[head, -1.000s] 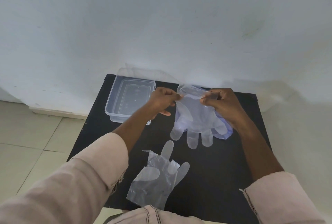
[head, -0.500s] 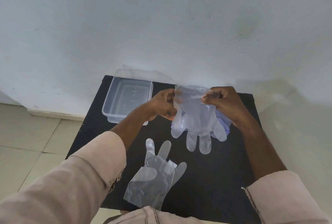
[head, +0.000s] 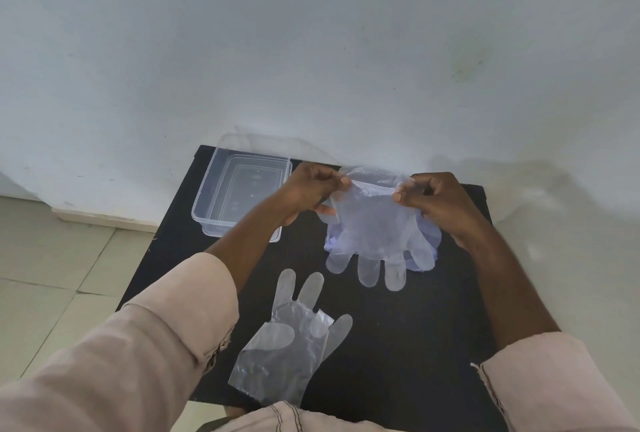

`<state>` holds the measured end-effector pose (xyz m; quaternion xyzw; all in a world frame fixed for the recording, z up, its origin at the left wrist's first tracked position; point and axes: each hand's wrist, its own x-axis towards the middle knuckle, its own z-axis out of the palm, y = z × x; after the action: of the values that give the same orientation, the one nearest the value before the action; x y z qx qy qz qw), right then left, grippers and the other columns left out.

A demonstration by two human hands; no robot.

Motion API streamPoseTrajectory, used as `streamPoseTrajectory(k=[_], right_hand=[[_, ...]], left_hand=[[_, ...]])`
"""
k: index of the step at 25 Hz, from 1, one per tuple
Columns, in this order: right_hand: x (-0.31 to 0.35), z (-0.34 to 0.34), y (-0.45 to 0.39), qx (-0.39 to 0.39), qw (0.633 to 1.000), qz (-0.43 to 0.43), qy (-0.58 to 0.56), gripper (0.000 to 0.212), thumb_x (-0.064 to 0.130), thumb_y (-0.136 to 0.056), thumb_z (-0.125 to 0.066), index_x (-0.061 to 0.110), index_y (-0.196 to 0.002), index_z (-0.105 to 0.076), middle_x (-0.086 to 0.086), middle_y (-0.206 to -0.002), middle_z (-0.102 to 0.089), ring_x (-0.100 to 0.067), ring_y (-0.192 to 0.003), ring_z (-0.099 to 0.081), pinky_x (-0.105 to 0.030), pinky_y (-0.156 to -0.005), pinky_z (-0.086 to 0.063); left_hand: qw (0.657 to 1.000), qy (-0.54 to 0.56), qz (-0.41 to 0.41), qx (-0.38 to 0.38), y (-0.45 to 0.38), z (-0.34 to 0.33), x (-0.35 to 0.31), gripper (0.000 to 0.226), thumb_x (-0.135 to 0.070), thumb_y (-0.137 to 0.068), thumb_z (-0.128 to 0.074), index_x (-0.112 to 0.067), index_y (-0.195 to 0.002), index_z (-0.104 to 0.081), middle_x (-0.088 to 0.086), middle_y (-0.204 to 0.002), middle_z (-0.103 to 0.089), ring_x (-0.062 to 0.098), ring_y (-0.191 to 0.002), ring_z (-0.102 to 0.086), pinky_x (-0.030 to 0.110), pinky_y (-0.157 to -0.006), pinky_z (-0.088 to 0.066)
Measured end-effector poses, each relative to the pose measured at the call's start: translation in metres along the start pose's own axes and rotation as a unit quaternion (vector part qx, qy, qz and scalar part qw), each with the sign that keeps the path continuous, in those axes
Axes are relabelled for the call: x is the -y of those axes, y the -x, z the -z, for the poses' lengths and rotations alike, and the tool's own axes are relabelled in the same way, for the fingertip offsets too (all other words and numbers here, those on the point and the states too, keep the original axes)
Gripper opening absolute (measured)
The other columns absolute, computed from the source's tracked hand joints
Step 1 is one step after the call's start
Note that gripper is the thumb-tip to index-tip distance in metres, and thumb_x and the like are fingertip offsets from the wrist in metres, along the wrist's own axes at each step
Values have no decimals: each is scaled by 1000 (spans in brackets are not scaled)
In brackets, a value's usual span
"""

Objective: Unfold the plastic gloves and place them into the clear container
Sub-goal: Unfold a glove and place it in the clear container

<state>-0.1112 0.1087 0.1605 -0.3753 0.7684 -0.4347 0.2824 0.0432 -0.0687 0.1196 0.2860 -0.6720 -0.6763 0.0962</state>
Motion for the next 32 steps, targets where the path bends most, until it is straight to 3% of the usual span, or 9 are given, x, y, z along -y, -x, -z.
streamPoseTrajectory(k=[3, 10, 14, 18, 20, 23, 28, 32], right_hand=[[-9, 3, 1, -12, 1000, -11, -13, 9, 21, -85, -71, 13, -88, -75, -2, -81, -72, 2, -64, -62, -12, -54, -47], [-19, -4, 2, -37, 996, -27, -80, 11, 18, -89, -66, 12, -86, -75, -1, -76, -74, -11, -71, -67, -25, -57, -55], [-24, -4, 2, -10, 995, -26, -91, 9, 17, -88, -68, 13, -85, -75, 2, -72, -74, -14, -73, -68, -33, -62, -59], [-26, 0, 2, -3, 995, -22, -97, 9, 18, -87, -68, 11, -86, -73, 0, -77, -74, -14, -75, -68, -31, -63, -58], [-30, 0, 2, 7, 993, -32, -113, 9, 18, -85, -70, 13, -93, -72, -3, -85, -75, -13, -80, -69, -33, -65, -57], [-40, -2, 1, 23, 989, -70, -125, 26, 19, -80, -76, 18, -104, -69, -2, -101, -74, -13, -91, -70, -31, -64, -55], [-44, -8, -2, -25, 988, -67, -140, 11, 21, -85, -70, 14, -91, -75, -5, -92, -75, -13, -82, -67, -25, -60, -52], [-40, -18, -7, -32, 980, -62, -185, 15, 19, -89, -65, 6, -95, -71, -6, -93, -75, -14, -85, -69, -29, -64, -54]], left_hand=[[1000, 12, -5, -2, 1, 0, 2, 24, -25, -89, -67, -4, -99, -74, 8, -91, -72, 17, -82, -67, 29, -68, -60], [1000, 14, -4, -20, 8, -1, 7, 19, -17, -82, -74, -4, -96, -71, 7, -91, -73, 23, -89, -70, 40, -79, -60], [999, 20, -12, -25, 14, -6, 7, 30, -24, -80, -77, -6, -104, -72, 7, -94, -74, 19, -85, -72, 37, -77, -61], [998, 34, -11, -47, 17, -11, 7, 30, -31, -82, -73, -6, -98, -74, 9, -90, -75, 21, -83, -72, 37, -77, -60], [998, 38, -12, -49, 18, -12, 6, 30, -32, -80, -74, -7, -96, -74, 16, -96, -75, 24, -87, -71, 37, -76, -60], [998, 34, -12, -53, 18, -11, 5, 30, -32, -81, -72, -6, -95, -73, 21, -104, -73, 25, -88, -70, 36, -77, -59], [998, 24, -1, -59, 17, -8, 5, 34, -30, -85, -70, 0, -101, -71, 20, -101, -74, 22, -85, -70, 36, -77, -59], [997, 13, 11, -80, 19, -2, 6, 30, -28, -87, -69, -1, -100, -72, 10, -91, -74, 15, -76, -72, 31, -69, -60]])
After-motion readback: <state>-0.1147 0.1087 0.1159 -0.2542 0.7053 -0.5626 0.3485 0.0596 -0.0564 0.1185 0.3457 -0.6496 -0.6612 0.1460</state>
